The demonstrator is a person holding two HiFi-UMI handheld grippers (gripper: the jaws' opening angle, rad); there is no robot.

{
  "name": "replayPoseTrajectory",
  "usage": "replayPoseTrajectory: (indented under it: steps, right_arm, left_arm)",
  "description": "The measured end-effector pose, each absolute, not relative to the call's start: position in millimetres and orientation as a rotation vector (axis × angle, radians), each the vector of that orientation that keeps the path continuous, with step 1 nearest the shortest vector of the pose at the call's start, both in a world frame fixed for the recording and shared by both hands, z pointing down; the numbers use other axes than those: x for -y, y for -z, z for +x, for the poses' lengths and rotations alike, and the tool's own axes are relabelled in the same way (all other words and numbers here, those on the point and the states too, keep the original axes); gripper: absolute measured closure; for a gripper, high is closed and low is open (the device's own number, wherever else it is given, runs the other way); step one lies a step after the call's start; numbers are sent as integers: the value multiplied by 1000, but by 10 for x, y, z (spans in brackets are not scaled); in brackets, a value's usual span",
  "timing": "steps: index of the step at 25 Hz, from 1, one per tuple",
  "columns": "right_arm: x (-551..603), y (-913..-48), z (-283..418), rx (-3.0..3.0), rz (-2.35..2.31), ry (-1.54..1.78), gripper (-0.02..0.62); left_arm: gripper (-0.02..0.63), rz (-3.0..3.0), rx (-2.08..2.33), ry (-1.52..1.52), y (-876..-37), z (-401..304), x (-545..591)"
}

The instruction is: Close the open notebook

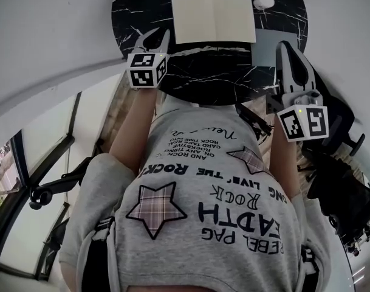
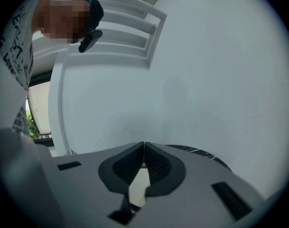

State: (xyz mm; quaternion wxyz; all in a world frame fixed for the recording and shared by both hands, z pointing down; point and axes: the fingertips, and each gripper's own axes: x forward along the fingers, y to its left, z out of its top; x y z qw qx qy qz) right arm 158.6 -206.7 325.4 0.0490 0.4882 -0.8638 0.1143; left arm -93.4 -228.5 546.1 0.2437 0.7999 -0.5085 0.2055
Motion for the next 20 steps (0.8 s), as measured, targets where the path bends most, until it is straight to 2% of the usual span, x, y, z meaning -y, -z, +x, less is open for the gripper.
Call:
replayPoseTrajectory:
  steps: [10,20]
  right_arm:
    - [2072,-3328,1625,2599,1491,-369,581]
    - [2098,-3347,1566,2608,1475,-382,581]
  left_arm:
    - [544,2004,1282,-546,-6099,-802,2240]
    - [489,1873,1230,-449,-6324,-678,2265]
